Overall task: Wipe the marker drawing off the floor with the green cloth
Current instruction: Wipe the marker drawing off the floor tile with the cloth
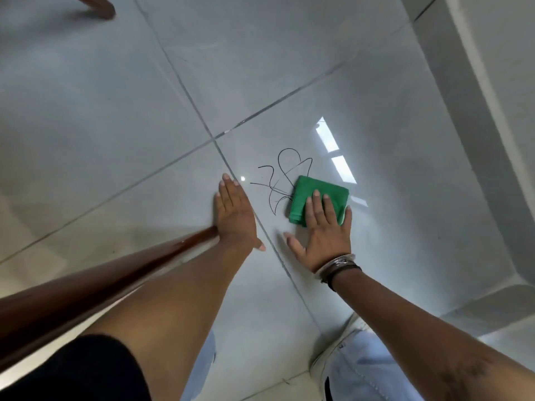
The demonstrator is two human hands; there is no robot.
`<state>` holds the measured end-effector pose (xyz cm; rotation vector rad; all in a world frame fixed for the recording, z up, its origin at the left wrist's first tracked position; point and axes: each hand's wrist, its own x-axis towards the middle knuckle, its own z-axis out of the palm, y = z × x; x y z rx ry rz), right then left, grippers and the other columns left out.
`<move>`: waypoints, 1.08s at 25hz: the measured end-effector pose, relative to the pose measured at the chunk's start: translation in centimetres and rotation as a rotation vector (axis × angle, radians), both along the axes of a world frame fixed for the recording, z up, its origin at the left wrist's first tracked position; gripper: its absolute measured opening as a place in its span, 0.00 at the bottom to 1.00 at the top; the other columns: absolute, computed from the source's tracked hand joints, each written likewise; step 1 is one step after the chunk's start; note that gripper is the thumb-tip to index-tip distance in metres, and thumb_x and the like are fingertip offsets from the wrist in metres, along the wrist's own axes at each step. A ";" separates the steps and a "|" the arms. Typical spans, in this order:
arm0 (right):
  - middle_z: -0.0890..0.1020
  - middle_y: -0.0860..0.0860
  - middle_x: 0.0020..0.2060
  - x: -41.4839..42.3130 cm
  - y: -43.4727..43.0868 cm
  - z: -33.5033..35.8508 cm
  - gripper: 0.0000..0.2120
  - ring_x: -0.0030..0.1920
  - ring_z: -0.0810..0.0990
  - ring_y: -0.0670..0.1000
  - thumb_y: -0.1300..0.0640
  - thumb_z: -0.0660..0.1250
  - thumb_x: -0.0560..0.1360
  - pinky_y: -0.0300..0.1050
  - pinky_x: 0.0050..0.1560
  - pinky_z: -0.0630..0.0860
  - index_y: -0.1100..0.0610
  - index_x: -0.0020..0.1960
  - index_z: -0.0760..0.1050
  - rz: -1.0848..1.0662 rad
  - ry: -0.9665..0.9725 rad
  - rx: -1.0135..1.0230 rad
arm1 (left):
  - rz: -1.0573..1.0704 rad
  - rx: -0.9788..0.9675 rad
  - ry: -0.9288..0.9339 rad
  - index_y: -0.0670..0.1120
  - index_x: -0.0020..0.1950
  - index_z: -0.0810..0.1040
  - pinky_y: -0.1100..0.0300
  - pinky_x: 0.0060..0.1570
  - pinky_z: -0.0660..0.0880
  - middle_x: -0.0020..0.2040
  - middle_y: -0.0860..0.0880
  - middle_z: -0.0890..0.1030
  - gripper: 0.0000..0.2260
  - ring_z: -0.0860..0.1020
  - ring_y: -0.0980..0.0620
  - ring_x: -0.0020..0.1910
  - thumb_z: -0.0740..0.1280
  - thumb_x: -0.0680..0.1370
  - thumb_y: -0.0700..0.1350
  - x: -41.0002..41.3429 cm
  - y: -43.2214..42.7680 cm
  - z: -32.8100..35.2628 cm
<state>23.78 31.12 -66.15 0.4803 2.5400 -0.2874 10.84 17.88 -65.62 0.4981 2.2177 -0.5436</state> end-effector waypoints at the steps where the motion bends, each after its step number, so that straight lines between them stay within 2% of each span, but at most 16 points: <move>1: 0.57 0.57 0.77 0.0 0.6 0.0 0.45 0.76 0.55 0.59 0.29 0.49 0.71 0.65 0.72 0.40 0.60 0.76 0.56 0.119 -0.037 -0.006 | -0.002 0.019 0.019 0.31 0.75 0.37 0.45 0.76 0.44 0.77 0.31 0.39 0.74 0.42 0.35 0.77 0.77 0.51 0.69 0.0 -0.1 -0.4; 4: 0.54 0.55 0.78 0.6 2.9 0.7 0.44 0.77 0.51 0.57 0.28 0.47 0.72 0.65 0.73 0.37 0.58 0.76 0.56 0.668 -0.059 -0.103 | -0.038 0.051 0.014 0.31 0.75 0.37 0.44 0.77 0.45 0.77 0.31 0.40 0.73 0.42 0.35 0.77 0.75 0.52 0.72 -0.1 -0.7 -0.3; 5: 0.56 0.54 0.77 0.3 4.2 0.6 0.42 0.77 0.53 0.57 0.29 0.48 0.73 0.66 0.74 0.39 0.57 0.76 0.57 0.731 -0.026 -0.119 | -0.047 0.054 0.018 0.31 0.75 0.37 0.44 0.77 0.45 0.77 0.31 0.40 0.73 0.42 0.35 0.77 0.74 0.52 0.73 -0.2 -0.9 -0.4; 6: 0.59 0.53 0.77 -0.8 5.7 0.3 0.41 0.76 0.57 0.56 0.29 0.49 0.73 0.67 0.73 0.40 0.56 0.76 0.59 0.682 0.038 -0.099 | -0.054 0.055 0.020 0.31 0.75 0.37 0.44 0.77 0.45 0.77 0.31 0.40 0.73 0.42 0.35 0.77 0.73 0.52 0.73 -0.2 -1.0 -0.5; 8: 0.61 0.53 0.76 -4.8 8.0 -1.2 0.42 0.76 0.59 0.56 0.28 0.47 0.72 0.69 0.69 0.40 0.55 0.75 0.60 0.297 0.133 0.006 | -0.055 0.065 0.021 0.31 0.75 0.38 0.45 0.77 0.45 0.77 0.31 0.40 0.74 0.43 0.35 0.77 0.73 0.51 0.73 -0.2 -1.2 -0.8; 10: 0.56 0.52 0.78 -8.9 8.7 -1.9 0.42 0.77 0.53 0.56 0.27 0.45 0.72 0.67 0.69 0.40 0.54 0.76 0.55 -0.084 0.122 0.067 | -0.046 0.076 0.018 0.31 0.75 0.38 0.45 0.77 0.45 0.77 0.31 0.41 0.74 0.42 0.36 0.77 0.73 0.50 0.73 -0.2 -1.1 -0.7; 11: 0.55 0.52 0.78 -9.6 8.2 -1.8 0.43 0.77 0.51 0.56 0.26 0.46 0.72 0.67 0.69 0.41 0.53 0.76 0.54 -0.126 0.108 0.054 | -0.039 0.084 0.019 0.31 0.75 0.38 0.45 0.77 0.45 0.77 0.31 0.41 0.74 0.42 0.36 0.77 0.74 0.50 0.72 -0.2 -0.9 -0.6; 12: 0.55 0.52 0.78 -8.7 7.1 -2.0 0.43 0.77 0.50 0.56 0.26 0.47 0.71 0.68 0.70 0.43 0.54 0.76 0.55 -0.024 0.091 -0.008 | -0.031 0.079 0.015 0.31 0.75 0.38 0.45 0.77 0.45 0.77 0.31 0.41 0.73 0.43 0.36 0.77 0.76 0.50 0.71 -0.3 -0.8 -0.4; 15: 0.61 0.52 0.76 0.4 4.3 -0.6 0.40 0.76 0.55 0.56 0.28 0.50 0.72 0.68 0.71 0.47 0.54 0.74 0.62 0.622 0.045 -0.159 | -0.047 0.036 0.007 0.31 0.75 0.39 0.44 0.76 0.45 0.77 0.30 0.41 0.72 0.43 0.35 0.77 0.78 0.51 0.67 -0.4 -0.4 -0.2; 17: 0.65 0.51 0.75 3.6 6.3 0.4 0.36 0.75 0.60 0.56 0.31 0.52 0.73 0.68 0.72 0.47 0.52 0.73 0.64 0.782 0.075 -0.212 | -0.067 0.019 0.006 0.31 0.75 0.39 0.44 0.76 0.45 0.77 0.30 0.41 0.72 0.44 0.34 0.77 0.78 0.52 0.67 -0.3 -0.5 -0.3; 18: 0.67 0.52 0.74 2.9 7.5 -0.1 0.35 0.74 0.64 0.56 0.31 0.51 0.74 0.69 0.71 0.48 0.52 0.72 0.66 0.746 0.138 -0.206 | -0.071 0.021 0.019 0.30 0.75 0.39 0.44 0.76 0.45 0.77 0.30 0.42 0.72 0.44 0.34 0.77 0.78 0.51 0.67 -0.3 -0.6 -0.4; 20: 0.68 0.54 0.73 -2.5 8.1 -0.8 0.37 0.73 0.65 0.57 0.29 0.45 0.75 0.73 0.69 0.47 0.53 0.71 0.66 0.441 0.178 -0.126 | -0.078 0.027 0.035 0.31 0.75 0.39 0.44 0.76 0.45 0.77 0.30 0.42 0.73 0.44 0.35 0.77 0.78 0.51 0.67 -0.3 -0.7 -0.6; 22: 0.61 0.51 0.77 -9.5 6.9 -2.0 0.40 0.76 0.56 0.55 0.26 0.43 0.73 0.69 0.70 0.40 0.52 0.74 0.61 0.025 0.180 -0.035 | -0.061 0.041 0.048 0.31 0.75 0.39 0.44 0.76 0.45 0.77 0.31 0.42 0.73 0.43 0.36 0.78 0.78 0.51 0.68 -0.2 -0.8 -0.6; 23: 0.57 0.50 0.78 -11.8 5.5 -1.8 0.41 0.77 0.52 0.54 0.26 0.44 0.72 0.66 0.69 0.38 0.51 0.75 0.58 -0.095 0.153 -0.028 | -0.060 0.043 0.042 0.32 0.75 0.39 0.45 0.76 0.45 0.77 0.31 0.41 0.72 0.43 0.36 0.78 0.78 0.51 0.68 -0.2 -0.8 -0.5; 25: 0.54 0.50 0.78 -11.5 2.4 -1.5 0.42 0.77 0.48 0.55 0.27 0.41 0.72 0.66 0.70 0.37 0.52 0.76 0.56 0.004 0.085 -0.049 | -0.063 0.046 0.028 0.32 0.75 0.39 0.46 0.76 0.44 0.77 0.32 0.41 0.71 0.43 0.37 0.78 0.78 0.53 0.67 -0.3 -0.9 -0.3; 27: 0.55 0.51 0.78 -6.2 0.5 -0.4 0.40 0.77 0.49 0.55 0.29 0.40 0.73 0.67 0.71 0.36 0.52 0.76 0.58 0.361 0.001 -0.106 | -0.074 0.047 0.022 0.32 0.75 0.39 0.46 0.76 0.43 0.77 0.32 0.41 0.70 0.43 0.37 0.78 0.78 0.54 0.66 -0.5 -1.1 -0.1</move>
